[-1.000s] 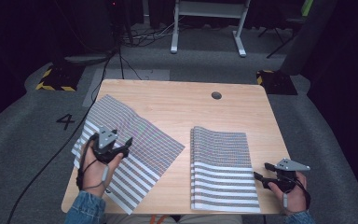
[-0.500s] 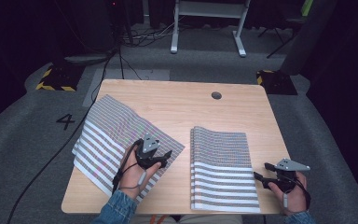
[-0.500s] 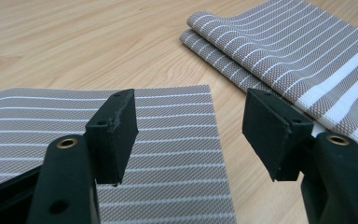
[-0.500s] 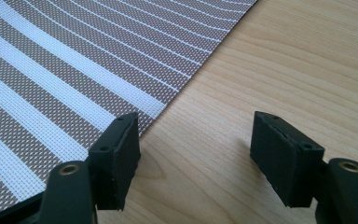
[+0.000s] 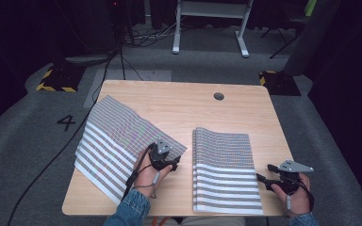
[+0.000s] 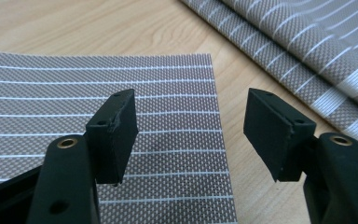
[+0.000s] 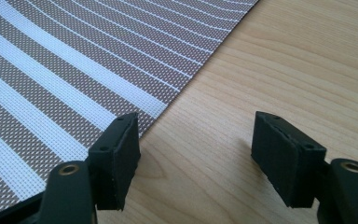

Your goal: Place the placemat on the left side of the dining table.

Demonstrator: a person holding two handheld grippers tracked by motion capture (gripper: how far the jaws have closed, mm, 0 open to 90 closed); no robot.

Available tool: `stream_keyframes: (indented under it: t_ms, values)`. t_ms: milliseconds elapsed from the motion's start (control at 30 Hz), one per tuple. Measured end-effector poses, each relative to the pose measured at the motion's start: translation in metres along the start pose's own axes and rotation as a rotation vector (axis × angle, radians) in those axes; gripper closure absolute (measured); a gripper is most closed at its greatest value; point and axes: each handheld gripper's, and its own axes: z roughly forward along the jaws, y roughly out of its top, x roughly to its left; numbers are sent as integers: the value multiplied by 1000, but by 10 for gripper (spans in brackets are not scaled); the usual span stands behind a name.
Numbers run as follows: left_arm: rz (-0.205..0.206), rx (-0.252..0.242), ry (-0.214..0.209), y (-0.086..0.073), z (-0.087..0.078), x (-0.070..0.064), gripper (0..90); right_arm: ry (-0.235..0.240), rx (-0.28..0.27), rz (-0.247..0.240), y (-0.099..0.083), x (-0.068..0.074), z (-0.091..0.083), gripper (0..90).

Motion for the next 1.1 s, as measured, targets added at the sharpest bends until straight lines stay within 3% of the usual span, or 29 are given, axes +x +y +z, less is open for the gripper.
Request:
stream_keyframes:
  t_ms: [233,433,567,700,767,833,1000,1100]
  values:
    - [2,59,57,-1,9,-3,327,2,0,0,0,0,0,322]
    - [-6,54,79,-1,9,-2,378,3,0,-3,0,0,0,320]
    - [-19,42,94,-2,7,1,480,2,1,-2,0,0,0,318]
    - [-28,33,105,-3,5,8,661,2,1,-1,0,0,0,318]
    - [-10,39,121,-3,4,11,750,2,1,-2,0,0,0,318]
    - [-18,35,117,-3,3,15,837,2,1,-1,0,0,0,317]
    - [-5,15,85,0,-2,18,867,3,1,0,0,0,0,317]
    - [26,-9,52,3,-10,16,871,2,0,0,0,0,0,317]
